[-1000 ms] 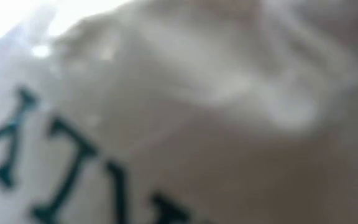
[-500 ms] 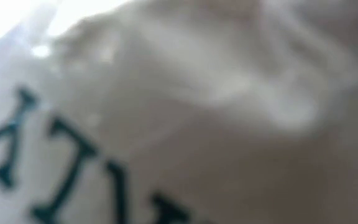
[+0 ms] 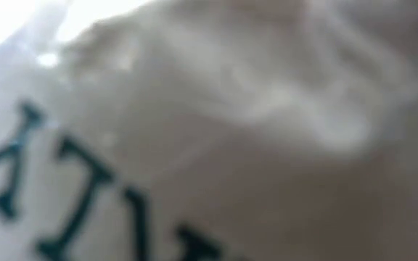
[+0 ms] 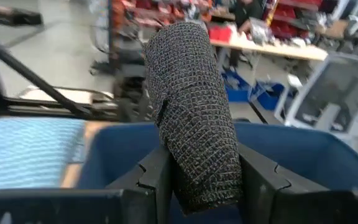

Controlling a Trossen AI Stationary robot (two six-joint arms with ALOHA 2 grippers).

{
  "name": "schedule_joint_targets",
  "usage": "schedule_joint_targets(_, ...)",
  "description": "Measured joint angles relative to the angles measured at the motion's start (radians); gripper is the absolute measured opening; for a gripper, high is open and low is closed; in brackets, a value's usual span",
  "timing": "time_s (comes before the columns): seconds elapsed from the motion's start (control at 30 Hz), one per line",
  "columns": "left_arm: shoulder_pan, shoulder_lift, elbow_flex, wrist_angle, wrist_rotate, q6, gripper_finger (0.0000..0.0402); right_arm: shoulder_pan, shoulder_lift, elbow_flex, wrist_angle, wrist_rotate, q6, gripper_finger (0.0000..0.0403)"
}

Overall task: Pick & place medical supplies in basket/bin
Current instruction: Put the black bandage into the basket

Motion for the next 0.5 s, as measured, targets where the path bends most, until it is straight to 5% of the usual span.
schedule_joint_targets(0.5, 0.0, 0.0, 0.0, 0.006, 0.0, 0.005, 0.0021, -0.149, 0.399, 0.111, -0.081, -0.003, -0.118, 0.0125)
